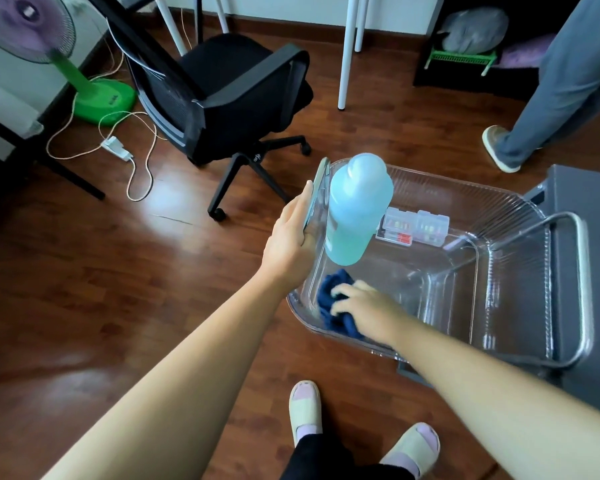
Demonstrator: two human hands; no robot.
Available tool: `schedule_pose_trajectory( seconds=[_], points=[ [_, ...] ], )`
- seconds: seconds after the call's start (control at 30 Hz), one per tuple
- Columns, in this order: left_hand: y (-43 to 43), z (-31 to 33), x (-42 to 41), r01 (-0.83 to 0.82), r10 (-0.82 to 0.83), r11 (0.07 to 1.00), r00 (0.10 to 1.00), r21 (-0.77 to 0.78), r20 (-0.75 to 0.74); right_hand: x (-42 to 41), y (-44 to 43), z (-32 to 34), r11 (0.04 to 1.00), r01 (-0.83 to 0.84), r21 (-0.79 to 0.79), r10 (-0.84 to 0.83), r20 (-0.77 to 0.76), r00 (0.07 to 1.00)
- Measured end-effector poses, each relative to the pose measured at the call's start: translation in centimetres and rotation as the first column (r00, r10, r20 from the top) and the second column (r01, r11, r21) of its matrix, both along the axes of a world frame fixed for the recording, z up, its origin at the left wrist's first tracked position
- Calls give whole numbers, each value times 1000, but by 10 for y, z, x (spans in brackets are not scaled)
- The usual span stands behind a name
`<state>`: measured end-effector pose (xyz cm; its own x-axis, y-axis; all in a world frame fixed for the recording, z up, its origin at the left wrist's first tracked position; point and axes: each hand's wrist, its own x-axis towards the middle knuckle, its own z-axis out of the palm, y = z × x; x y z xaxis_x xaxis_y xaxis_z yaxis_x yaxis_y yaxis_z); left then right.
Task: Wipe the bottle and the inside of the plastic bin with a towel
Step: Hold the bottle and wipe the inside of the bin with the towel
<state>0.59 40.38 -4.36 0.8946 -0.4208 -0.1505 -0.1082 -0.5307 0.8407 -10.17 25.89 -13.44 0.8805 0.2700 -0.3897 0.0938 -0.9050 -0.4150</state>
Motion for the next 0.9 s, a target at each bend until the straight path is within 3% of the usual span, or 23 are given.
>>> schedule_pose_trajectory(
  seconds=[0.13,0.27,0.43,0.63,0.77,0.9],
  points=[
    [0,-3,2,12,-12,999,1000,31,25,26,27,-17,1000,25,-18,-24,51,998],
    [1,-6,3,28,-30,999,999,36,41,0,-24,-21,987,156,40,-156,2,988],
    [-1,-4,2,22,-22,1000,999,14,25,-37,-89,-7,922,361,-141,-373,-63,926],
    [5,-8,4,9,-9,1000,1000,6,22,-21,-43,-8,956,289,-48,-289,8,957],
    [-2,-6,2,21,-22,1000,999,6,36,-5,-41,-11,893,439,-102,-437,41,899],
    [-5,-5,1,18,-17,1000,999,-23,32,8,-46,-11,886,448,-118,-448,27,894]
  ],
)
